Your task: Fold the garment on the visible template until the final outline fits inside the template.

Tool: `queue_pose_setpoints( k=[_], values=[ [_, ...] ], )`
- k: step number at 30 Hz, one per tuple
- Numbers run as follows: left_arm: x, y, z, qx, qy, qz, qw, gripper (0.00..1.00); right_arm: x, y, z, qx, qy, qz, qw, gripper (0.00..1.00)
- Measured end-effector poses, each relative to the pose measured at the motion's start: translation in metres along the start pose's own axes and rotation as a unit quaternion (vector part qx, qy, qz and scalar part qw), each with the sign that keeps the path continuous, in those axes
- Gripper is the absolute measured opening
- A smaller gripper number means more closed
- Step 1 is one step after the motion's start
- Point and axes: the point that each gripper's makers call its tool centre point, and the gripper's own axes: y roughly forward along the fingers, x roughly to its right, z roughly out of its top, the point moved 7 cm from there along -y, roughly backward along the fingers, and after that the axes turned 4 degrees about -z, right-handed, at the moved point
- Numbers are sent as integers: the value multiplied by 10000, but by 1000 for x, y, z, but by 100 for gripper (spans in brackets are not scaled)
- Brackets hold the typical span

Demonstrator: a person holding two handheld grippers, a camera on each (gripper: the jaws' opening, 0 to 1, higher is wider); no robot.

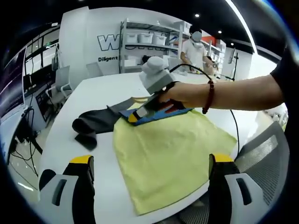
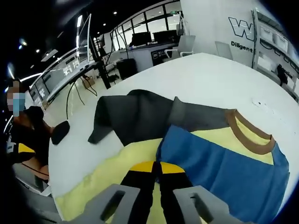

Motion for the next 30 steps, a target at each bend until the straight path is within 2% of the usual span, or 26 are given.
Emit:
queue_pose_setpoints(
  k=[2, 3, 5, 13, 20, 26, 30],
  values=[
    [0, 0, 0, 1, -6, -25, 10000, 99, -3, -1, 2, 151, 166, 127, 9997, 0],
    [0, 0, 0, 2, -1, -37, 10000, 99, -6, -3, 1, 144, 170, 276, 9994, 3],
    [1, 1, 0, -14, 4, -52, 10000, 99, -7, -6, -1, 114, 235, 249, 9993, 14],
    [2, 2, 0, -40, 38, -94, 9999, 99, 7, -28, 1, 455, 528, 200, 9974, 36],
    [2, 2, 0, -26, 41, -70, 10000, 99, 28, -52, 0, 734, 608, -82, 9954, 39],
    [2, 3, 0, -48, 37, -83, 9999, 99, 58, -76, -10, 807, 682, -596, 9926, 43],
    [3, 3, -1, -84, 52, -100, 9999, 99, 68, -83, -16, 806, 759, -734, 9911, 45]
  ],
)
